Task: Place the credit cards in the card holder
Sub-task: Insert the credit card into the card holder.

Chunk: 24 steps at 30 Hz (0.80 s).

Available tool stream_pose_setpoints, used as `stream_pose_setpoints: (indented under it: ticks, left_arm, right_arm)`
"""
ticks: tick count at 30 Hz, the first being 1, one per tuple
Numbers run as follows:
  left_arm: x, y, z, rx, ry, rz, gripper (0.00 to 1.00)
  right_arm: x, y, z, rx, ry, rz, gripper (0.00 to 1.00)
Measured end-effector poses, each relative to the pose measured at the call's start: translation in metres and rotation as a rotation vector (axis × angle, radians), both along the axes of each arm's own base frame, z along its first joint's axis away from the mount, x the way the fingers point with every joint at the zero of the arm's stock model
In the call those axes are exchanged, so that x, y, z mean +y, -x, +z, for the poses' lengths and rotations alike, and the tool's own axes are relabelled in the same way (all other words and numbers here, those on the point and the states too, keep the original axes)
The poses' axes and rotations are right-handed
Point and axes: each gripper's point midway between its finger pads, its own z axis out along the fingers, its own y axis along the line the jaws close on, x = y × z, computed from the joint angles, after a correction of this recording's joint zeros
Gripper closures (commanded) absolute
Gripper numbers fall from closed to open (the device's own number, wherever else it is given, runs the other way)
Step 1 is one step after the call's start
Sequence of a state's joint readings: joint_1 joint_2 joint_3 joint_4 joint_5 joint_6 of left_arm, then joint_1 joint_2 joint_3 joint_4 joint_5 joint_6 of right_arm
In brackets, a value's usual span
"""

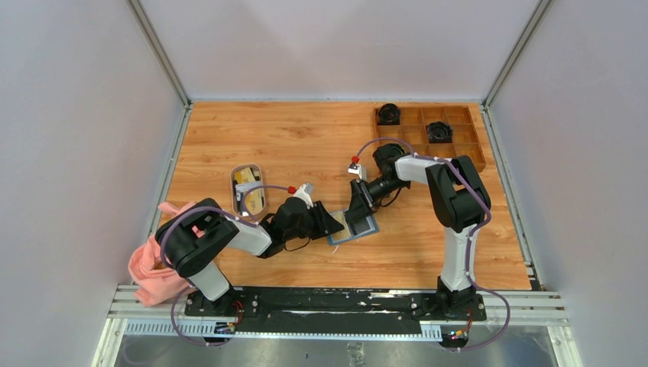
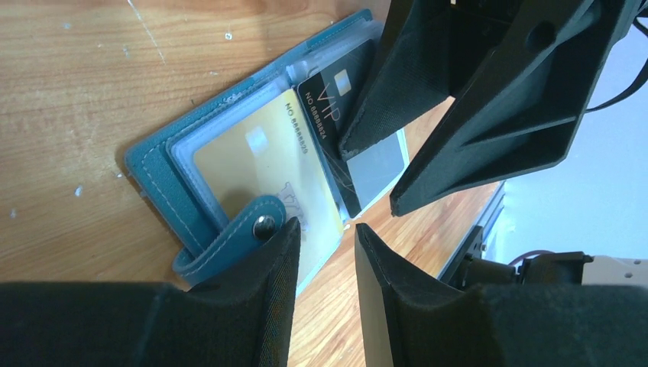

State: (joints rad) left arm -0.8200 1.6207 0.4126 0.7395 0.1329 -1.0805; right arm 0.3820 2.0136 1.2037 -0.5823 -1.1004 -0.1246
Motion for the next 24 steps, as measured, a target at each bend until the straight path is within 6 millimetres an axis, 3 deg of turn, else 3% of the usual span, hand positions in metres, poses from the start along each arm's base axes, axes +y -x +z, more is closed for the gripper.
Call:
stream_pose_setpoints:
  ticks: [13,24]
  left_arm:
    - [-0.003,-0.003,-0.003,0.003,0.027,0.001,0.64]
    - [-0.002,-0.004,-0.006,0.002,0.033,0.003,0.65]
  right_arm:
    - [-0.006,-0.008,-0.001,-0.124,0.059,0.019,0.61]
    - [0.004,0.004,-0.007,-0.165,0.080,0.091,0.65]
